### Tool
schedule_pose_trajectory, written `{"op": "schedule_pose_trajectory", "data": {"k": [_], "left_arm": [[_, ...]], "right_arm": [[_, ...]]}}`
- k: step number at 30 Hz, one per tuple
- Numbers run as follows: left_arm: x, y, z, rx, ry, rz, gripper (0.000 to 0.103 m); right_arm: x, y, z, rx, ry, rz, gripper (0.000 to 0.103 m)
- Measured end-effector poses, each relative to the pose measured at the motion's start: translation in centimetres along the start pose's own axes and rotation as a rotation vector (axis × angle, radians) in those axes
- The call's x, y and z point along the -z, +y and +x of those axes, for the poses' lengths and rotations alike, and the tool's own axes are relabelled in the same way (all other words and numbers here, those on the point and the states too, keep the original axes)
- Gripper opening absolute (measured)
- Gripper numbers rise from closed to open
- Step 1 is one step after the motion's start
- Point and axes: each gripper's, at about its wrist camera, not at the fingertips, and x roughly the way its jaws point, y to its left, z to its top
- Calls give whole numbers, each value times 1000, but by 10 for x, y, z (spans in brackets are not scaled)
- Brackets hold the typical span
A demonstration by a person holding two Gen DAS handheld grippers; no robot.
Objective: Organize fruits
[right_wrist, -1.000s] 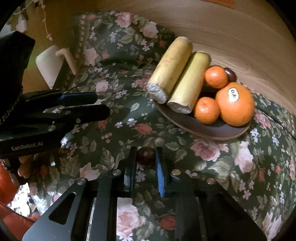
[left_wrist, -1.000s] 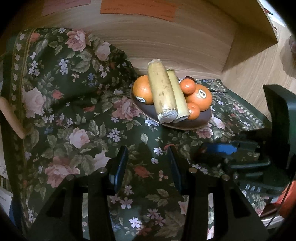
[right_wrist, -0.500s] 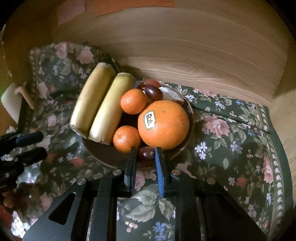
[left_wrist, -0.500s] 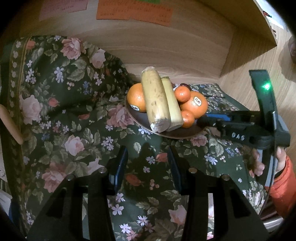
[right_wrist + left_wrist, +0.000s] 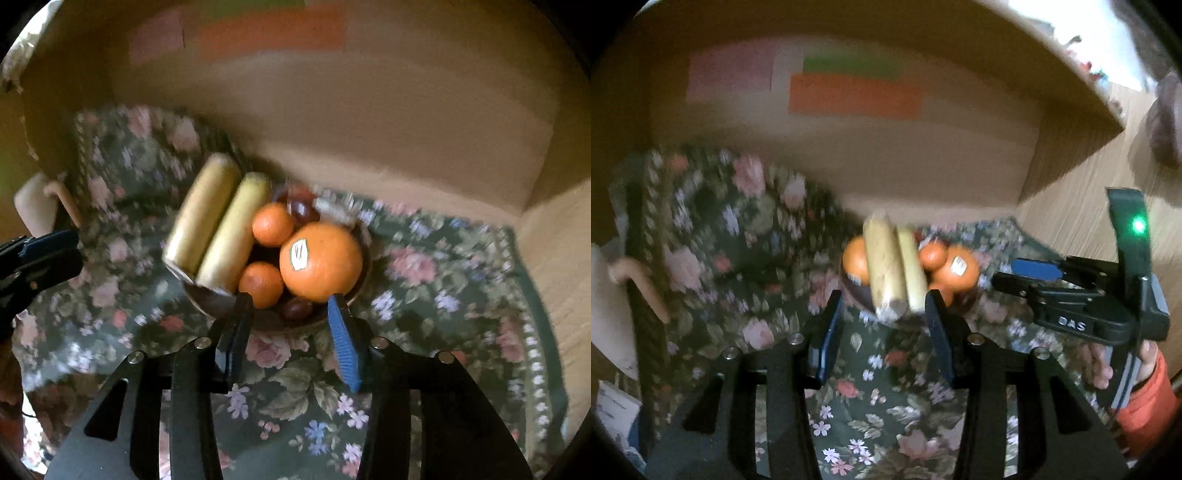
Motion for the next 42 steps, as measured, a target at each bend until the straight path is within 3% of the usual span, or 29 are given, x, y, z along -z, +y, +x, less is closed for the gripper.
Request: {"op": "schedule_pose_trajectory", "data": {"k": [11,15,17,19,21,25,32,42], "left_arm": [[-21,-46,-99,-4,-253,58,44],[-15,-60,-136,-48,-338,82,57],[-12,-65,-150,-59,-361,92,58],[-8,-69,-164,-72,-384,100,66],[-3,-72,-176,-90,-409,104,73],[4,-78,-197,-117,-450,93,97],[14,-81,-215,-134,-469,84,102],[23,-86,-223,-135,-475,104,103]], "right_arm": [[-6,18,-139,5,-362,50,39],[4,27,-176,-1,-452,72,39],[9,30,-192,-5,-487,78,46],[15,34,-206,-10,-520,86,55],[20,38,-218,-6,-545,88,60],[28,45,-232,11,-571,81,76],[44,53,-254,67,-622,78,103],[52,58,-260,88,-630,63,103]]}}
